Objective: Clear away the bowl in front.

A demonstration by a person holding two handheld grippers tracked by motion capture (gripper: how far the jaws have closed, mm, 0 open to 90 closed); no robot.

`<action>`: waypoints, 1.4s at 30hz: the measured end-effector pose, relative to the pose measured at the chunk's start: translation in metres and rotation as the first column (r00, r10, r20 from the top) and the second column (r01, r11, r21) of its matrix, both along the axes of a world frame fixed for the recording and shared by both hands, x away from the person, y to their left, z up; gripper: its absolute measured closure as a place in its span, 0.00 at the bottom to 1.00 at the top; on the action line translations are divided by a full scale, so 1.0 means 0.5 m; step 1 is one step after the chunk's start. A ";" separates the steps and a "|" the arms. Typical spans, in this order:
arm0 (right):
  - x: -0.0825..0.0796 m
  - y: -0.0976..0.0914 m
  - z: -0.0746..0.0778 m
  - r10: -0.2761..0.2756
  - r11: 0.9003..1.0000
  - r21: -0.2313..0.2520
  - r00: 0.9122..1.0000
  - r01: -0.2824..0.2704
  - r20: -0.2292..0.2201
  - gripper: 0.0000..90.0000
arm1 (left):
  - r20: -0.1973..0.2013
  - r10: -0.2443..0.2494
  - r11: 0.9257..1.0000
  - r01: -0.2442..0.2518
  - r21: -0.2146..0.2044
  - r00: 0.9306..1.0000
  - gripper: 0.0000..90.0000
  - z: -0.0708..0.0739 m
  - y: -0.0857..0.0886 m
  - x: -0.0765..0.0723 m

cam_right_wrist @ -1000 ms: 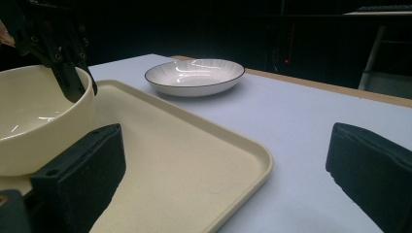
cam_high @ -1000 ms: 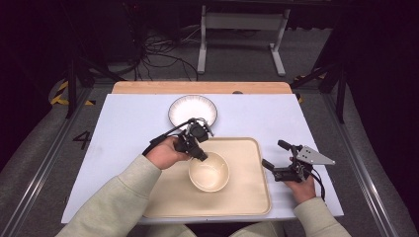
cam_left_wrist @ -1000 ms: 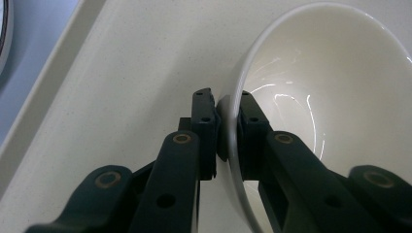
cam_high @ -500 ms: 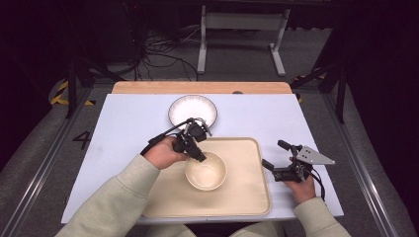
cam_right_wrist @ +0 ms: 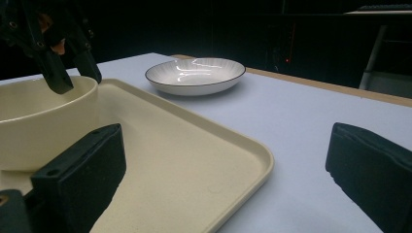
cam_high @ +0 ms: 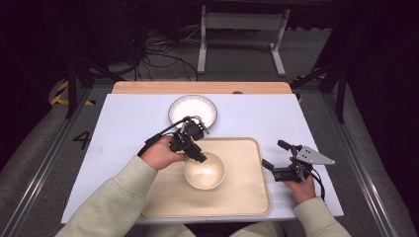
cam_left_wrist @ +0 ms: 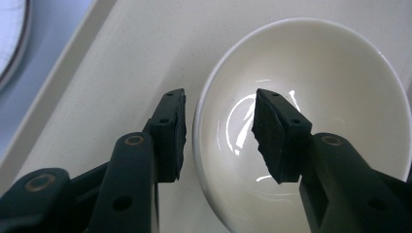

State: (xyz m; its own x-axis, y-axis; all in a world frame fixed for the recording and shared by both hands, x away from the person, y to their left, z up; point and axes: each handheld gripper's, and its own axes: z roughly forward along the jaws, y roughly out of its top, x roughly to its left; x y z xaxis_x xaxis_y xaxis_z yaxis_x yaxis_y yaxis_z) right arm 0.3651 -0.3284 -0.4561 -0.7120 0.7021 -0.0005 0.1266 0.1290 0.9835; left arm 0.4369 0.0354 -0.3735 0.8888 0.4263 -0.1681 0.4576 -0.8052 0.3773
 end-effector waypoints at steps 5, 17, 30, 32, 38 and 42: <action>0.000 0.000 0.000 0.000 1.000 -0.001 1.000 0.000 0.000 0.01 | 0.083 0.010 0.999 -0.006 -0.052 0.996 0.56 0.028 0.016 -0.022; 0.002 0.001 0.000 0.009 1.000 -0.009 1.000 -0.009 -0.011 0.01 | 0.205 0.069 0.975 -0.022 -0.223 0.976 0.48 0.078 0.073 -0.077; 0.006 -0.006 0.000 0.012 1.000 0.029 0.999 -0.011 -0.029 0.02 | 0.324 0.169 0.917 -0.029 -0.397 0.931 0.37 0.083 0.155 -0.116; 0.006 -0.006 0.000 0.011 1.000 0.027 1.000 -0.011 -0.027 0.02 | 0.342 0.193 0.904 -0.032 -0.426 0.920 0.36 0.079 0.169 -0.119; 0.005 -0.005 0.000 0.012 1.000 0.024 1.000 -0.012 -0.021 0.02 | 0.384 0.249 0.872 -0.033 -0.489 0.889 0.33 0.066 0.206 -0.129; 0.003 -0.004 0.000 0.008 1.000 0.022 1.000 -0.007 -0.017 0.01 | 0.415 0.282 0.856 -0.032 -0.516 0.865 0.31 0.055 0.229 -0.139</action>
